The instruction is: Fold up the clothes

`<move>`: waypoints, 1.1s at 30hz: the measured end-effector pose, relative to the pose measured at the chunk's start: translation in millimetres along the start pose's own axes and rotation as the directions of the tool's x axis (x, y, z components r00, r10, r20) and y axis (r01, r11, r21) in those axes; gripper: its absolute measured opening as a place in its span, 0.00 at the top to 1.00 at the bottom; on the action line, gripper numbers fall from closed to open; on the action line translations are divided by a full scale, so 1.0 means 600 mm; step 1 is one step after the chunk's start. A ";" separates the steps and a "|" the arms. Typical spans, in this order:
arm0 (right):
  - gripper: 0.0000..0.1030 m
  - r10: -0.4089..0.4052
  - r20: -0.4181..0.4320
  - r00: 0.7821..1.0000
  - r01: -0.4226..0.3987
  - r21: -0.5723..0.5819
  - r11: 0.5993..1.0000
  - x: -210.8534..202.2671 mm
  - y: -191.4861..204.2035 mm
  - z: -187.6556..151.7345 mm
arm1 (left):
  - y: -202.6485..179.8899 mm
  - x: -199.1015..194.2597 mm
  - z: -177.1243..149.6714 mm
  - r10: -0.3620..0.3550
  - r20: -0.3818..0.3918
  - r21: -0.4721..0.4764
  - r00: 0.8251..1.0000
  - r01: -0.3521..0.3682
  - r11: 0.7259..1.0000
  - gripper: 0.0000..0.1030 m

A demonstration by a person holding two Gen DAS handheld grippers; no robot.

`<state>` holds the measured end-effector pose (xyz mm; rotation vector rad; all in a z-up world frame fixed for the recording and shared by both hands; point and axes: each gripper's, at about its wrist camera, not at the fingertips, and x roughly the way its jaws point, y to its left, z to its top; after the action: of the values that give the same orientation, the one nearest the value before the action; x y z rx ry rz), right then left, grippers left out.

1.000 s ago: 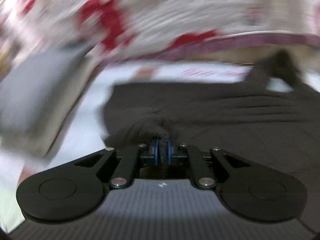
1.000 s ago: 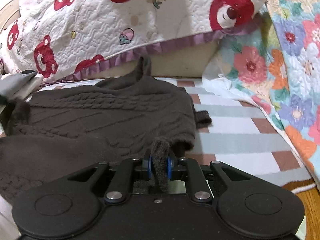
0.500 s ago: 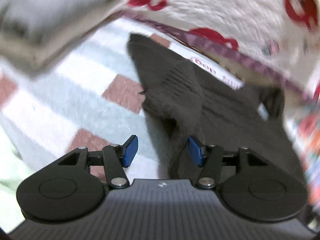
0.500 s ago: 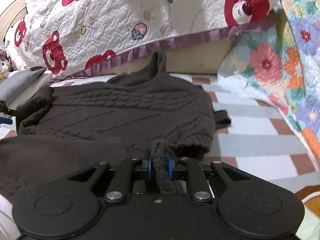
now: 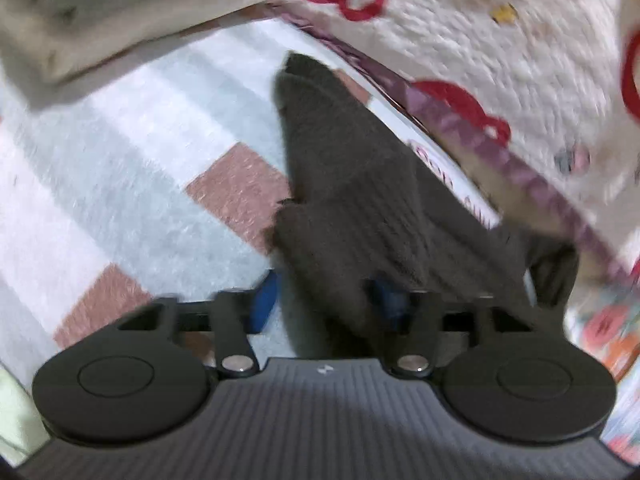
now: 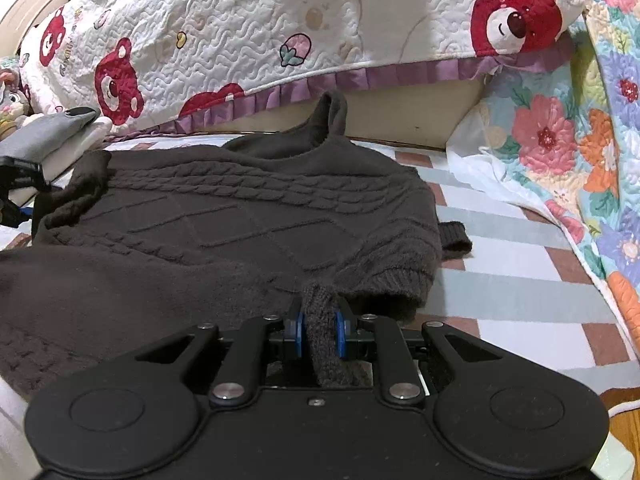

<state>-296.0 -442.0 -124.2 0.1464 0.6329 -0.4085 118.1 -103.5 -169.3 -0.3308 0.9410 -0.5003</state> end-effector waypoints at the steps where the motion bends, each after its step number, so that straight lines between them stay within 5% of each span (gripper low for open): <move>1: 0.80 0.000 -0.002 1.000 0.000 0.003 1.000 0.001 0.001 0.001 | -0.014 -0.006 0.000 0.038 0.022 0.056 0.999 -0.039 0.998 0.91; 3: 0.80 0.000 -0.005 1.000 0.000 0.011 1.000 0.001 0.000 0.002 | -0.045 -0.039 -0.001 0.143 0.121 0.152 0.982 -0.160 0.975 0.93; 5: 0.80 0.000 -0.003 1.000 0.000 0.023 1.000 -0.003 -0.002 0.002 | -0.063 -0.123 0.005 0.208 0.296 0.176 0.932 -0.267 0.948 0.93; 8: 0.80 0.000 0.000 1.000 0.000 0.046 0.999 -0.009 -0.007 0.002 | -0.061 -0.254 0.011 0.201 0.460 0.118 0.865 -0.284 0.951 0.93; 11: 0.80 0.001 -0.007 1.000 -0.001 0.107 0.994 -0.009 -0.018 -0.006 | -0.007 -0.298 -0.009 0.312 0.469 0.024 0.826 -0.365 0.931 1.00; 13: 0.80 0.005 -0.010 1.000 -0.004 0.118 0.993 -0.007 -0.022 -0.008 | 0.036 -0.277 -0.029 0.465 0.390 0.004 0.795 -0.506 0.862 1.00; 15: 0.80 0.003 -0.010 1.000 -0.002 0.122 0.992 -0.008 -0.026 -0.009 | 0.082 -0.247 -0.036 0.556 0.243 -0.014 0.795 -0.570 0.821 1.00; 18: 0.80 0.000 -0.010 1.000 0.001 0.128 0.992 -0.010 -0.031 -0.009 | 0.098 -0.252 -0.030 0.456 0.196 -0.082 0.868 -0.449 0.890 0.95; 22: 0.80 -0.003 -0.010 1.000 0.005 0.139 0.990 -0.012 -0.038 -0.011 | 0.060 -0.231 -0.039 0.271 0.162 0.017 0.949 -0.278 0.960 0.56; 24: 0.80 -0.005 -0.008 1.000 0.007 0.160 0.987 -0.013 -0.044 -0.016 | 0.036 -0.203 -0.054 0.189 0.090 0.082 0.978 -0.197 0.977 0.53; 26: 0.80 -0.006 -0.006 1.000 0.007 0.181 0.983 -0.015 -0.049 -0.021 | 0.012 -0.177 -0.073 0.133 0.016 0.143 0.991 -0.134 0.981 0.46; 30: 0.80 0.002 0.003 1.000 -0.002 0.218 0.976 -0.018 -0.060 -0.024 | -0.039 -0.156 -0.125 0.130 -0.060 0.265 0.990 -0.110 0.958 0.46; 33: 0.80 0.028 0.029 0.999 -0.034 0.263 0.964 -0.023 -0.069 -0.020 | -0.093 -0.153 -0.146 0.138 -0.102 0.452 0.985 -0.078 0.889 0.46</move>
<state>-329.7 -472.3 -125.8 0.4039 0.5488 -0.4628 -14.0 -105.3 -128.3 0.1746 0.9352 -0.6243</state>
